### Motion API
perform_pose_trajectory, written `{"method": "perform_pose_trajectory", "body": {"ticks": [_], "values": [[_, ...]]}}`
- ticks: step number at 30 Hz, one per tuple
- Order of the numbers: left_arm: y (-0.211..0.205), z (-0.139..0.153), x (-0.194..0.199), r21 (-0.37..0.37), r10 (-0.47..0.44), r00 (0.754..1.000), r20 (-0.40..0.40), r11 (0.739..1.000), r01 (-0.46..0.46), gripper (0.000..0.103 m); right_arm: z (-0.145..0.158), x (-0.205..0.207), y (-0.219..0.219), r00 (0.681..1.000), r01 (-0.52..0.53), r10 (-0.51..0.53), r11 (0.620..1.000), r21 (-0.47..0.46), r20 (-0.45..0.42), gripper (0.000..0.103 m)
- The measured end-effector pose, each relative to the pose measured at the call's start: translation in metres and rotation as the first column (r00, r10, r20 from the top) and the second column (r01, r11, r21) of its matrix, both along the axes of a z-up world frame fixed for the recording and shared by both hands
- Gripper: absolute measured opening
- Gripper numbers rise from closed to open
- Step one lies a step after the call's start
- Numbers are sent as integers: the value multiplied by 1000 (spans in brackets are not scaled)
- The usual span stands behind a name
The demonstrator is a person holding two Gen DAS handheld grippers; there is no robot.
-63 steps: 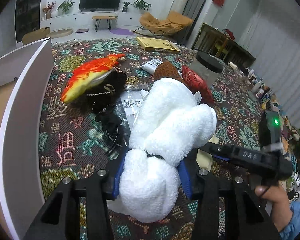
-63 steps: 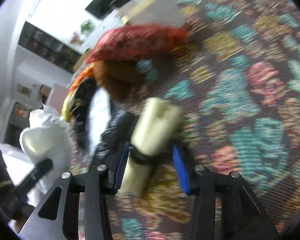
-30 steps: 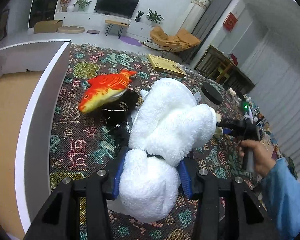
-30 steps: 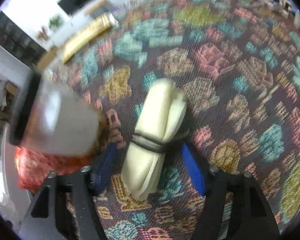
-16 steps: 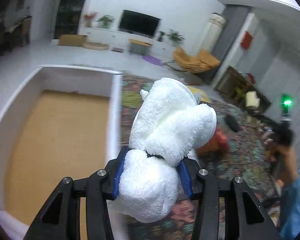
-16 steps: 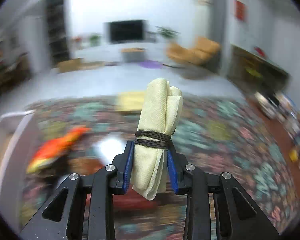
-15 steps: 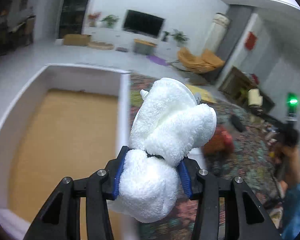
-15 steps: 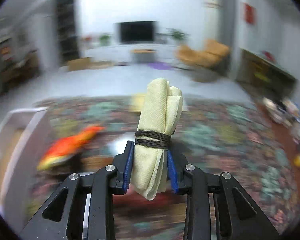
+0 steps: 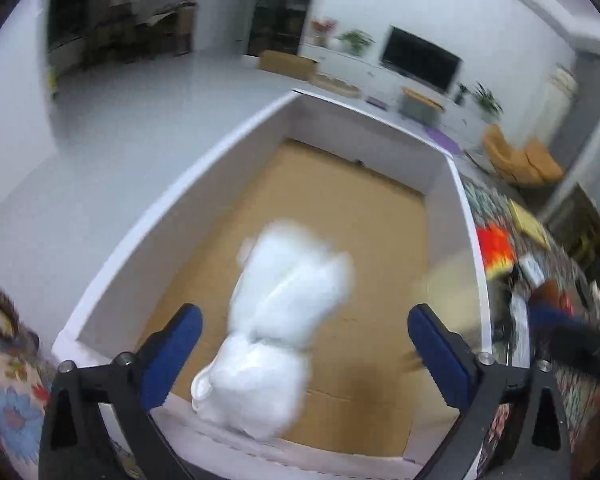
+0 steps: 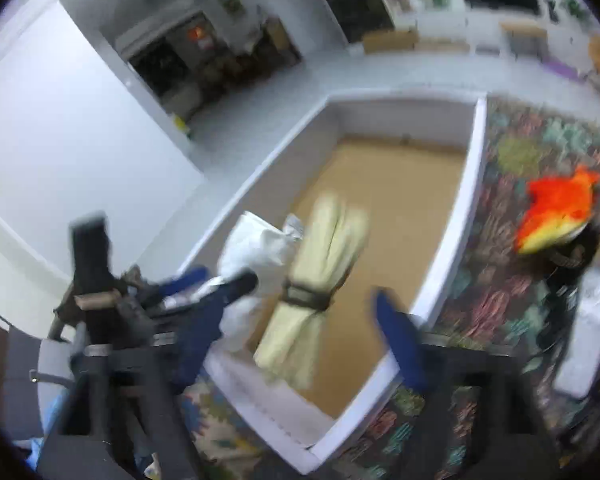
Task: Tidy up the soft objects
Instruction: 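Carry both items into the white box and open both tools, then move both tools back over the remaining items on the rug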
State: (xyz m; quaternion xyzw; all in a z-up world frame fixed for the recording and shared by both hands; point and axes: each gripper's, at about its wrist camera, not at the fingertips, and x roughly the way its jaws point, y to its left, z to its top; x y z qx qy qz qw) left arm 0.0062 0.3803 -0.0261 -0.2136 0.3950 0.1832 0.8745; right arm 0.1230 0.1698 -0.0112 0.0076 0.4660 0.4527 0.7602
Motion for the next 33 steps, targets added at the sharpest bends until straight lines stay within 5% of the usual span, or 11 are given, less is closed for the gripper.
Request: {"method": "perform_pose_trajectory", "body": {"ticks": [4, 8, 11, 13, 16, 19, 24, 33], "values": [[-9, 3, -5, -4, 13, 998, 58, 1000, -13, 102, 0, 6, -38, 986, 96, -89, 994, -48, 141, 82], [-60, 14, 11, -29, -105, 984, 144, 993, 111, 102, -9, 8, -110, 914, 309, -264, 945, -109, 307, 82], [-115, 24, 25, -14, -260, 949, 178, 964, 266, 102, -33, 14, -182, 814, 517, -428, 842, -153, 393, 82], [-159, 25, 29, -1, -372, 909, 188, 925, 379, 102, -60, 26, -230, 746, 639, -533, 742, -203, 399, 82], [-240, 7, 44, -4, -545, 825, 150, 834, 552, 102, -97, 41, -298, 646, 763, -675, 590, -265, 356, 82], [-287, -24, 56, -12, -612, 787, 81, 789, 615, 102, -120, 55, -350, 549, 832, -766, 463, -306, 334, 82], [-313, -88, 86, 9, -599, 800, -28, 800, 600, 102, -131, 76, -398, 463, 877, -800, 352, -326, 382, 82], [-293, -129, 147, 34, -498, 866, -48, 865, 500, 102, -143, 78, -415, 459, 879, -825, 369, -301, 330, 86]]}}
